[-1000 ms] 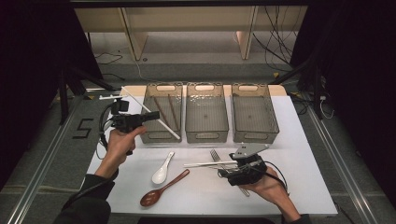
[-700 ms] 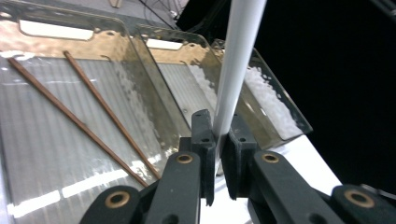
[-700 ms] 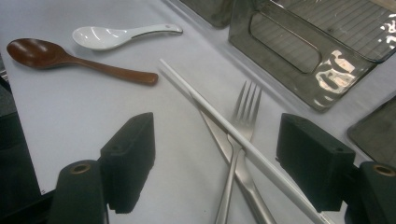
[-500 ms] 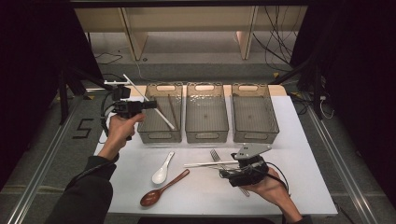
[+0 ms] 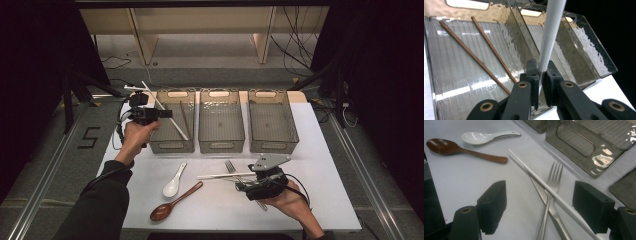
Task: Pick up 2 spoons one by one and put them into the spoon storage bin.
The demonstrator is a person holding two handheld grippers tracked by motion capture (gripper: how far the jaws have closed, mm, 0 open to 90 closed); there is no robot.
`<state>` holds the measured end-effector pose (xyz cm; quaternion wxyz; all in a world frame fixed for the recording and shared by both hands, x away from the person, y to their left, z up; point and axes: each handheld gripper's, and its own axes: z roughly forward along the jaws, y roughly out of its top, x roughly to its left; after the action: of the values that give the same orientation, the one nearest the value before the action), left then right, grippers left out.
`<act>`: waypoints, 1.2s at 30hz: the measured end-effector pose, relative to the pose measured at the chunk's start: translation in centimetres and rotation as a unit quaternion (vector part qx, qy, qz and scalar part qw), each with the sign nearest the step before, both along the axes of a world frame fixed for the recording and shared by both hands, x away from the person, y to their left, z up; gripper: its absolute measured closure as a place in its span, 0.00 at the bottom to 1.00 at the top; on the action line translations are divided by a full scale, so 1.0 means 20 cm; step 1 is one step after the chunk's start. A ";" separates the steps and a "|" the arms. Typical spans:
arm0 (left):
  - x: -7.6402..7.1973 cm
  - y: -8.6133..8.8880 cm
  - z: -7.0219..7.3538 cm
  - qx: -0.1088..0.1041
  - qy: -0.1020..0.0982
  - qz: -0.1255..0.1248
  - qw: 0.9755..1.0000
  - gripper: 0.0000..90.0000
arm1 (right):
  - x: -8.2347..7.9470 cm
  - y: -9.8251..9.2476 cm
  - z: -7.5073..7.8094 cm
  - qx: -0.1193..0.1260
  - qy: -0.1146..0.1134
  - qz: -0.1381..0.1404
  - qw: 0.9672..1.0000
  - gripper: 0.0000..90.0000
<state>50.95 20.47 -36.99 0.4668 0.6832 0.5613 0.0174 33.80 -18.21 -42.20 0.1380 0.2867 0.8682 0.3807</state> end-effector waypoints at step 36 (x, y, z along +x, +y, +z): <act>0.11 -0.12 -0.13 0.065 0.070 -0.003 0.995 0.73 | 0.00 0.00 0.00 0.000 0.001 0.004 1.000 0.32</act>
<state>53.09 18.10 -39.58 0.3809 0.7134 0.5882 0.0045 33.78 -18.19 -42.18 0.1360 0.2838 0.8692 0.3814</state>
